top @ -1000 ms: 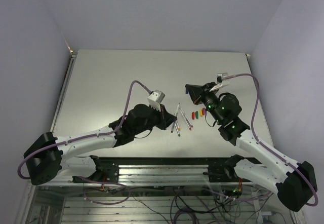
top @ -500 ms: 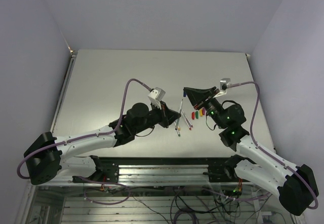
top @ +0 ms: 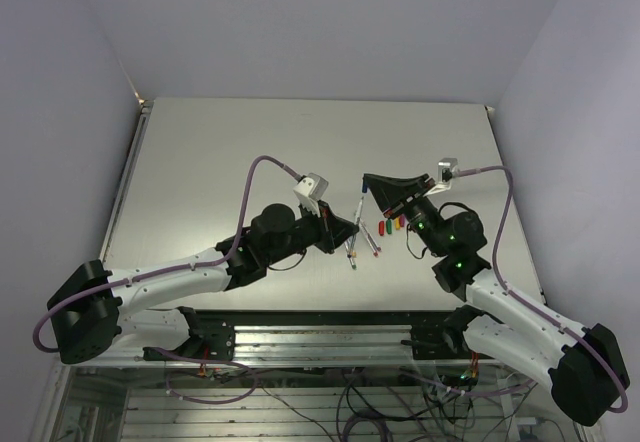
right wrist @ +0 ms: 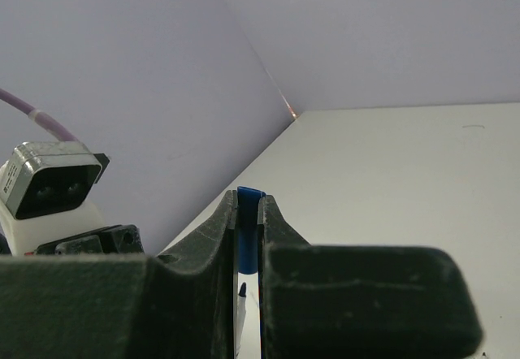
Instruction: Insert the pens into the pen caps
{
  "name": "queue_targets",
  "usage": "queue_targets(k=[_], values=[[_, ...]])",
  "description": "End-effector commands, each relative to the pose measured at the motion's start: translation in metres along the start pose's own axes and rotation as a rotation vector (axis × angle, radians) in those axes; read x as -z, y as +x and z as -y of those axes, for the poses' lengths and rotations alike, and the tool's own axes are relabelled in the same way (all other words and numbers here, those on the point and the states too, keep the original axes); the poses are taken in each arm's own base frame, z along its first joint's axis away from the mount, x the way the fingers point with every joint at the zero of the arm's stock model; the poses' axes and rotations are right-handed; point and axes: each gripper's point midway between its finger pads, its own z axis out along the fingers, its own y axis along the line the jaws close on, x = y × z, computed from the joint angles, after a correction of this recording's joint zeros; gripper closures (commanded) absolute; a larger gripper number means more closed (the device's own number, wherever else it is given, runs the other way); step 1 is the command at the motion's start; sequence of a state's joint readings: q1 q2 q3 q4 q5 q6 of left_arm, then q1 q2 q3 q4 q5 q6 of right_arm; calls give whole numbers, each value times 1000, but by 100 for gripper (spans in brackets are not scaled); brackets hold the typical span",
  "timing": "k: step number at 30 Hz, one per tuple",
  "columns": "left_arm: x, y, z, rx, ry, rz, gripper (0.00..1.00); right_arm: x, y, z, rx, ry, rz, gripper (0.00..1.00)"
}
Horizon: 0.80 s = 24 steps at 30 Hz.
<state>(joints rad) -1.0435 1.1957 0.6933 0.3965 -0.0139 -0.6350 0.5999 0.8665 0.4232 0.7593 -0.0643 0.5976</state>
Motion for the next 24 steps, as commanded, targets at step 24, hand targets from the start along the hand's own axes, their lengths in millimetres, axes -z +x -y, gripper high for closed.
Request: queue_targets(k=[24], values=[[2, -24, 8, -17, -9, 87, 93, 7, 19, -4, -80, -27, -23, 100]])
